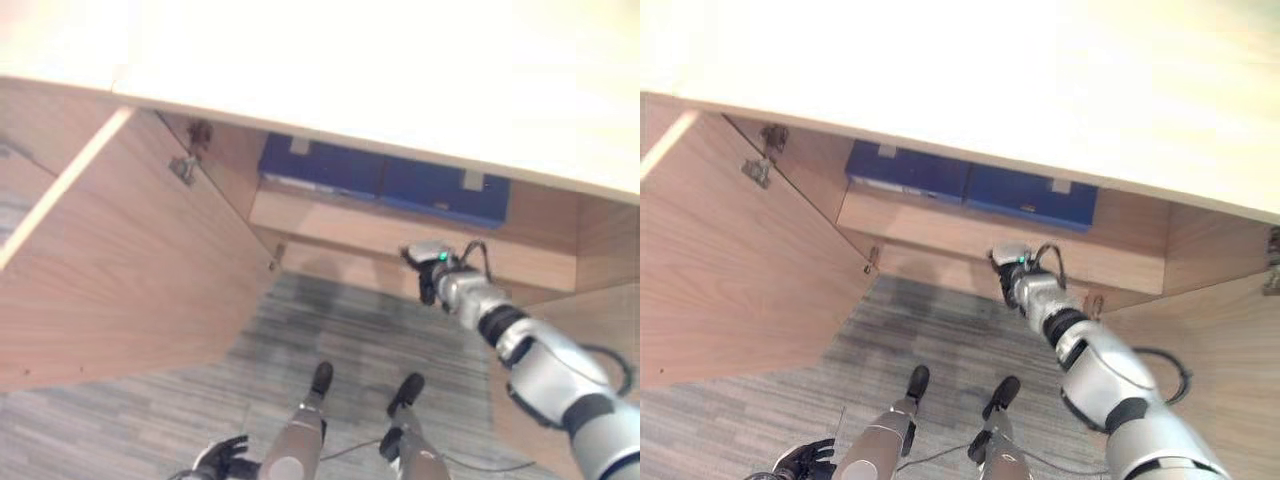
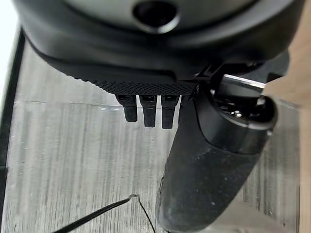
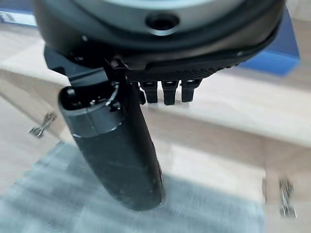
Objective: Put the empty folder in the office cabinet
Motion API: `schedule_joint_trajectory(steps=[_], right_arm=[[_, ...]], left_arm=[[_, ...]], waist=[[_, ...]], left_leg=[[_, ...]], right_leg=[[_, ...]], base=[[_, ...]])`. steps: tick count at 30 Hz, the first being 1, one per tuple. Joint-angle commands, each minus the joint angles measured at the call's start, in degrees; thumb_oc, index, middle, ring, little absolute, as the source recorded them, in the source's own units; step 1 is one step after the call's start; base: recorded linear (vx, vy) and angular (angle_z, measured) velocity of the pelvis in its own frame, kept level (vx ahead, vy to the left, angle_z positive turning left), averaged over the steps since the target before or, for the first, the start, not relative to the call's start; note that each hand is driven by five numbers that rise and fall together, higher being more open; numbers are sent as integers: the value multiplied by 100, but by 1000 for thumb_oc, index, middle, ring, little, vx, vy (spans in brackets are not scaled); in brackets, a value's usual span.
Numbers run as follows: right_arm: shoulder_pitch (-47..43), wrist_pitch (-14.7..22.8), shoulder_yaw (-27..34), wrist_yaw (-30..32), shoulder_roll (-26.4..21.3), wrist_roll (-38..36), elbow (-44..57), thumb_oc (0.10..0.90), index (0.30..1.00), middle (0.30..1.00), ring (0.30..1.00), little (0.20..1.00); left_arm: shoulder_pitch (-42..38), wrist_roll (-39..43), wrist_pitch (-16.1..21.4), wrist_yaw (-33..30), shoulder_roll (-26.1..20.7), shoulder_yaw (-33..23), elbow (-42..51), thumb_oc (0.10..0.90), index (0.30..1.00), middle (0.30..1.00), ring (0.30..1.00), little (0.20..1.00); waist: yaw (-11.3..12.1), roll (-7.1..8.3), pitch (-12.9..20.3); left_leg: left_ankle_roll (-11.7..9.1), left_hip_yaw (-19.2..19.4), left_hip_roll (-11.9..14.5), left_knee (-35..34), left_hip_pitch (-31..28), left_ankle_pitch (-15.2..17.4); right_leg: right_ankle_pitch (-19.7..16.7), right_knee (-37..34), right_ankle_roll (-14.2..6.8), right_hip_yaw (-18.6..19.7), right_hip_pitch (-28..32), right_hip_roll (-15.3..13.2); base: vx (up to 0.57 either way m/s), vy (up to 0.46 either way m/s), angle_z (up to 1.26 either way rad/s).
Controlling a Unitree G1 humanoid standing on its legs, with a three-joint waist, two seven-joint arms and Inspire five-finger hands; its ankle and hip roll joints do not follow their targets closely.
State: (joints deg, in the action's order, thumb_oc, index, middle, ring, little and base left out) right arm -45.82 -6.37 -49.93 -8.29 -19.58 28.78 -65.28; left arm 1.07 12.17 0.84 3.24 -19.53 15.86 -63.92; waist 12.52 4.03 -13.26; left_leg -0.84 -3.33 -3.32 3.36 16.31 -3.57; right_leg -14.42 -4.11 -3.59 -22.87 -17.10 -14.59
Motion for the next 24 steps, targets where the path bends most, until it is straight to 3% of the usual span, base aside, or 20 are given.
schedule_joint_trajectory(steps=[1, 5, 11, 12, 15, 16, 18, 20, 22, 24], right_arm=[[607, -24, 166, -267, 89, -485, -702, 800, 900, 900, 900, 900], [1574, -41, 753, -217, 652, -689, -898, 800, 900, 900, 900, 900], [2252, 27, 1271, -87, 892, -1215, -922, 800, 900, 900, 900, 900], [2518, 90, 1664, 109, 864, -1543, -921, 800, 900, 900, 900, 900], [2775, 230, 2477, 690, 739, -2234, -851, 800, 900, 900, 900, 900], [2776, 229, 2478, 691, 737, -2235, -850, 800, 900, 900, 900, 900], [3126, 348, 3208, 1054, 641, -2913, -855, 800, 900, 900, 900, 900], [3573, 442, 3857, 1251, 581, -3485, -913, 800, 900, 900, 900, 900], [3699, 420, 3954, 1294, 549, -3466, -973, 800, 900, 900, 900, 900], [3973, 340, 3980, 1256, 503, -3301, -1148, 800, 900, 900, 900, 900]], left_arm=[[151, -483, -61, 102, -66, 74, -356, 800, 900, 900, 900, 900], [-15, -1022, -143, 28, 209, -48, -701, 800, 900, 900, 900, 900], [10, -1316, -171, -43, 394, -118, -877, 800, 900, 900, 900, 900], [85, -1419, -190, -79, 455, -226, -1024, 800, 900, 900, 900, 900], [53, -1397, -199, -193, 615, -432, -1413, 800, 900, 900, 900, 900], [51, -1397, -197, -193, 616, -431, -1416, 800, 900, 900, 900, 900], [119, -1525, -214, -310, 698, -611, -1673, 800, 900, 900, 900, 900], [232, -1523, -193, -341, 743, -763, -1848, 800, 900, 900, 900, 900], [278, -1508, -189, -348, 747, -824, -1870, 800, 900, 900, 900, 900], [361, -1479, -184, -349, 725, -946, -1867, 800, 900, 900, 900, 900]], waist=[[-81, -164, -205], [-283, -148, 273], [-526, -75, 702], [-653, -43, 843], [-905, -116, 820], [-896, -118, 813], [-1022, -260, 850], [-1157, -233, 1017], [-1177, -166, 1085], [-1245, -65, 1231]], left_leg=[[-66, -226, 10, -548, -349, 351], [70, -29, -144, -528, -960, 570], [125, 178, -184, -585, -1478, 697], [142, 304, -193, -615, -1636, 740], [165, 529, -116, -613, -1837, 727], [165, 536, -114, -616, -1846, 729], [190, 857, 43, -602, -1935, 772], [180, 1052, 87, -675, -1978, 764], [171, 1149, 69, -686, -1992, 788], [122, 1314, 135, -736, -2056, 805]], right_leg=[[44, 225, -982, -196, 190, -634], [-106, 121, -1091, -302, 607, -819], [-166, 64, -1133, -416, 880, -850], [-184, 93, -1141, -471, 909, -866], [-63, 329, -1141, -365, 872, -874], [-60, 335, -1141, -357, 873, -872], [171, 800, -1076, -447, 1160, -1186], [96, 972, -1058, -130, 1386, -1351], [108, 846, -1068, -128, 1480, -1276], [238, 514, -1103, -60, 1477, -942]], base=[[47, 217, -11], [54, 191, -25], [41, 92, -35], [22, 61, -21], [-9, 53, -27], [-34, 16, -67], [-45, -5, -73], [41, -48, -54], [61, -56, -83], [110, -144, -93]])
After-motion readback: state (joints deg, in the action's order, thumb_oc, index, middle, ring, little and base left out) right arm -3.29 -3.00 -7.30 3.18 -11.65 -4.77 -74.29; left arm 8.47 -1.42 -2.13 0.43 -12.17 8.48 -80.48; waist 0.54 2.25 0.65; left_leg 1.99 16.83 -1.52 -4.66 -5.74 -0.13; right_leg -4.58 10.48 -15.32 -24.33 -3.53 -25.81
